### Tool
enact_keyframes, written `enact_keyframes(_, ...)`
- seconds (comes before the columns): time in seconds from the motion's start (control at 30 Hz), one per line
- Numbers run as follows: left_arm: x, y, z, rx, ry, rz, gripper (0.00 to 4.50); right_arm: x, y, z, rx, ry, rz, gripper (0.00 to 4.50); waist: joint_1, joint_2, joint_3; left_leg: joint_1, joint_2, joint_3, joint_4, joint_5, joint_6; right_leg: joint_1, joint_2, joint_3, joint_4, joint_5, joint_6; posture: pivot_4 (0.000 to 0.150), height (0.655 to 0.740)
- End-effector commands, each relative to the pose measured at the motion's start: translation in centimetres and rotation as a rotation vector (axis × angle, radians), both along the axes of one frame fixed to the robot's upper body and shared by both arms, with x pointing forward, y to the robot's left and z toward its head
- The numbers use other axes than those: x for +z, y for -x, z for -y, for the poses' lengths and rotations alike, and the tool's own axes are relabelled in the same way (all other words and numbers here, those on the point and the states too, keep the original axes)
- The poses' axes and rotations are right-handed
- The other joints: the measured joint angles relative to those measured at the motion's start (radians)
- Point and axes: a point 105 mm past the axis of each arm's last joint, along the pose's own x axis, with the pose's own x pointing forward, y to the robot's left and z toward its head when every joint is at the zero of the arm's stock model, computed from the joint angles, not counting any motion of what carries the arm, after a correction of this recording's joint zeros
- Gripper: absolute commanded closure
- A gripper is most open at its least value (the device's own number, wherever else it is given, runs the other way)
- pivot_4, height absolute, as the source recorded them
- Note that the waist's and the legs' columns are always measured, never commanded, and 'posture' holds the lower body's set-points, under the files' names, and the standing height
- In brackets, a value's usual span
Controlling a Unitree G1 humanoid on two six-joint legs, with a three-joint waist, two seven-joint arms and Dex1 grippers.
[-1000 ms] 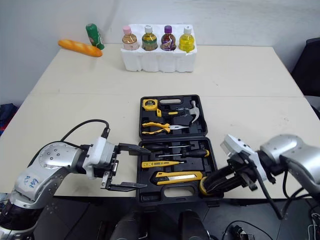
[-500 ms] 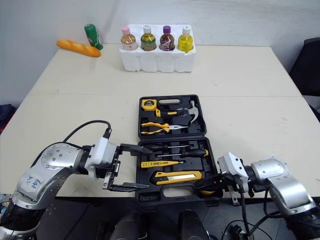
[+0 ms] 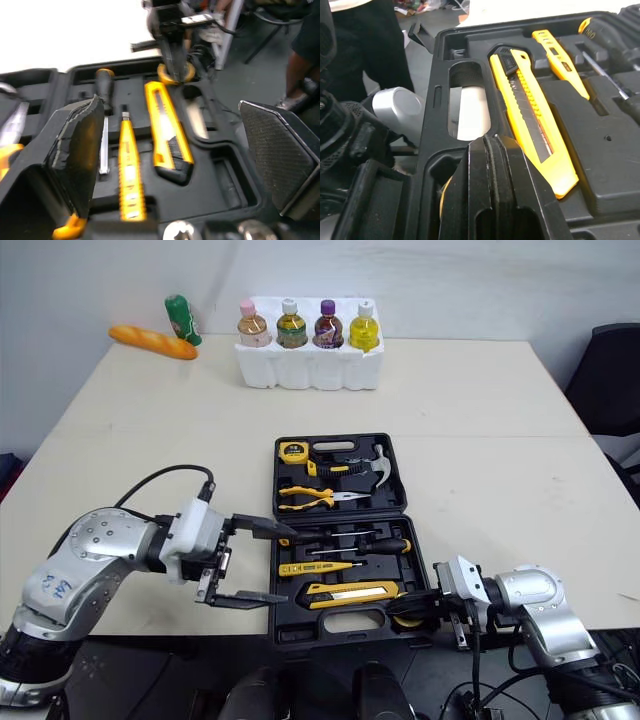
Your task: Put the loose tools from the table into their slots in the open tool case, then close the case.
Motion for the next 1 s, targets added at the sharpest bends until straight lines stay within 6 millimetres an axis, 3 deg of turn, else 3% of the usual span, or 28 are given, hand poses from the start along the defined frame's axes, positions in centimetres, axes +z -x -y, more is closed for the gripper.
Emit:
enact_keyframes(0.03,1.9,-0.9,-0.6,0.084,0.143,-0.039,0.0,-1.3,-0.6,0.1,-0.11,0.003,-0.12,4.48,0.001,-0.001,-0.001,0.002,0.001,-0.001,0.0,-0.003,-0.004,0.003,0.0,-0.001,-0.002,0.0,0.0,0.15,0.74)
enact_keyframes(0.2,2.7,-2.6,-3.3,0.245,0.207,-0.048,0.0,3.7,-1.5,-1.5,-0.143,-0.062,-0.144,4.48,-0.005,0.003,0.001,-0.004,0.002,-0.003,0.0,0.0,-0.002,-0.004,-0.001,-0.001,0.002,0.0,-0.003,0.15,0.74)
enact_keyframes(0.3,2.7,-3.3,-5.3,0.344,0.196,-0.019,0.0,6.8,-2.6,-1.0,-0.207,-0.097,-0.086,4.48,0.002,0.009,0.005,-0.011,0.002,-0.003,0.0,0.001,-0.003,-0.015,-0.001,-0.001,0.008,-0.002,-0.006,0.15,0.74)
enact_keyframes(0.43,2.2,-4.3,-7.9,0.494,0.191,0.031,0.0,8.6,-4.2,0.2,-0.313,-0.083,-0.021,4.48,0.005,0.01,0.006,-0.012,0.001,-0.002,-0.001,0.0,-0.004,-0.017,0.0,-0.001,0.009,-0.004,-0.008,0.15,0.74)
enact_keyframes(0.57,0.4,-5.4,-9.6,0.636,0.198,0.031,1.87,8.3,-7.2,2.7,-0.476,0.024,0.071,4.5,0.005,0.01,0.006,-0.013,0.001,-0.001,0.0,-0.001,-0.003,-0.016,-0.001,-0.002,0.008,-0.003,-0.008,0.15,0.74)
enact_keyframes(0.63,-1.4,-6.3,-9.8,0.705,0.187,0.02,2.3,7.3,-8.9,3.8,-0.569,0.082,0.09,4.5,0.005,0.01,0.006,-0.012,0.0,0.001,0.0,-0.001,-0.002,-0.016,-0.002,-0.001,0.007,-0.003,-0.006,0.15,0.74)
enact_keyframes(0.67,-2.5,-6.7,-9.6,0.726,0.174,0.008,2.8,6.9,-9.7,4.3,-0.616,0.097,0.105,4.5,0.004,0.01,0.006,-0.013,0.0,0.001,0.0,-0.001,-0.002,-0.017,-0.001,-0.001,0.007,-0.003,-0.006,0.15,0.74)
enact_keyframes(0.7,-3.4,-6.9,-9.1,0.726,0.159,-0.004,2.91,6.7,-10.4,4.6,-0.647,0.107,0.121,4.5,0.004,0.01,0.006,-0.013,0.001,0.001,0.0,-0.001,-0.002,-0.017,-0.001,-0.001,0.007,-0.002,-0.006,0.15,0.74)
enact_keyframes(0.83,-4.8,-7.3,-7.2,0.712,0.14,-0.019,4.44,6.4,-11.8,5.2,-0.717,0.091,0.135,4.5,0.004,0.01,0.006,-0.017,0.001,0.004,0.001,0.0,-0.002,-0.024,-0.001,0.001,0.01,-0.002,-0.006,0.15,0.74)
enact_keyframes(0.9,-5.2,-7.6,-6.1,0.707,0.142,-0.036,4.44,6.1,-12.4,5.3,-0.743,0.1,0.15,4.5,0.005,0.01,0.006,-0.025,0.001,0.004,0.003,0.004,-0.003,-0.033,0.0,0.001,0.013,-0.002,-0.005,0.15,0.74)
enact_keyframes(1.0,-6.4,-8.8,-5.2,0.764,0.121,-0.065,4.44,5.0,-13.1,4.0,-0.727,0.122,0.125,4.5,0.003,0.01,0.006,-0.025,0.001,0.005,0.003,0.004,-0.003,-0.033,0.0,0.0,0.014,-0.002,-0.005,0.15,0.74)
